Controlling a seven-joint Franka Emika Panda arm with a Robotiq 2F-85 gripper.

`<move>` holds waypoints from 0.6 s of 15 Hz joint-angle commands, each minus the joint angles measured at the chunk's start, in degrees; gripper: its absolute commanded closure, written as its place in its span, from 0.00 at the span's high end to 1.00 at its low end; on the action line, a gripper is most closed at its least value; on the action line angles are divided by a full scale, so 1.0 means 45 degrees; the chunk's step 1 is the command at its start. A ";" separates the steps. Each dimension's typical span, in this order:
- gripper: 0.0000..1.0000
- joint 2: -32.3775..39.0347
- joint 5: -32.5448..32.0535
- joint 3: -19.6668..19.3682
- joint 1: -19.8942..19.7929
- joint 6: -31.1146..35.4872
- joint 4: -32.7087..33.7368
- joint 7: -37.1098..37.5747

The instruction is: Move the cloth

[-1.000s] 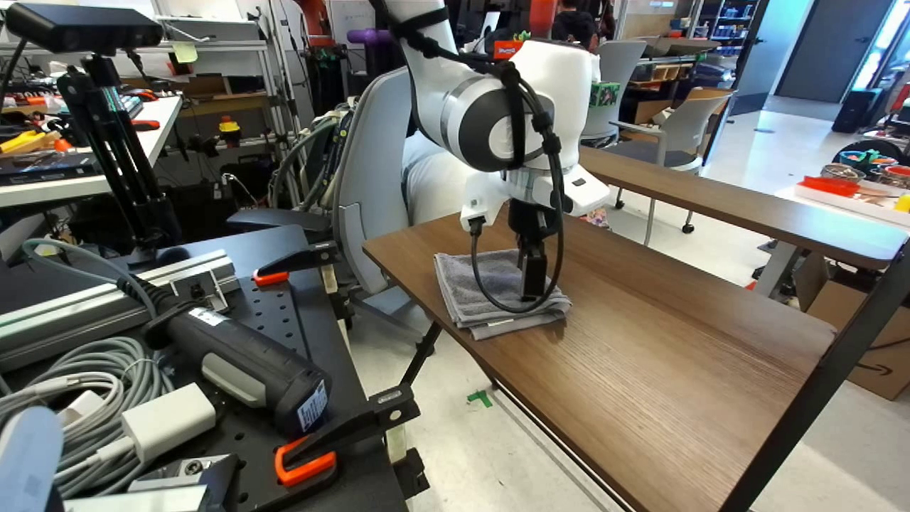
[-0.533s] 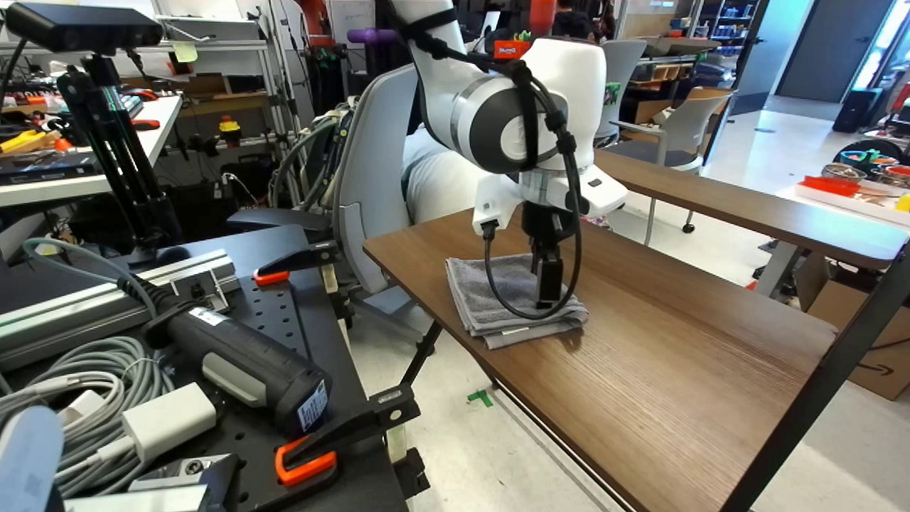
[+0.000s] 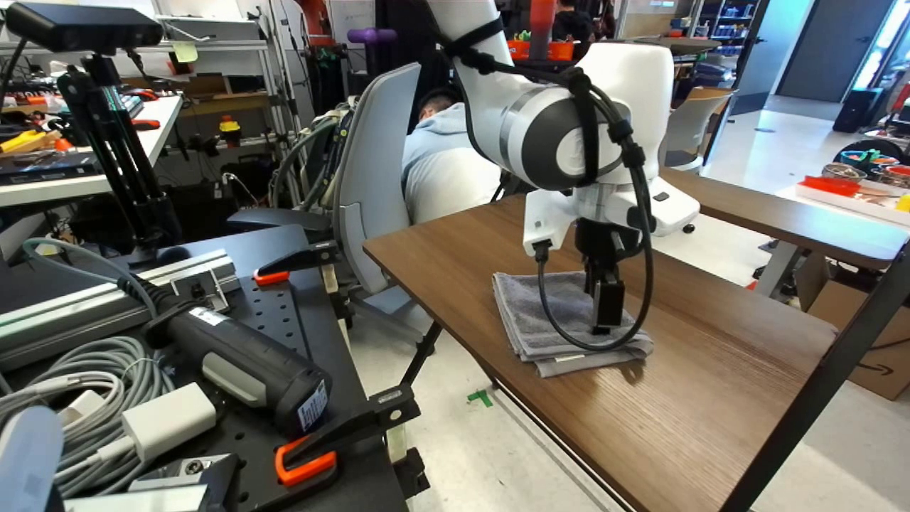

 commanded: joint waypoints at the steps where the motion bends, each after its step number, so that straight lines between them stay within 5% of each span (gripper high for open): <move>1: 1.00 0.0618 0.0221 -0.0094 -0.0524 -0.0623 0.1259 0.0027; 9: 1.00 -0.0226 0.0269 0.0193 -0.1307 -0.1524 0.1173 -0.0259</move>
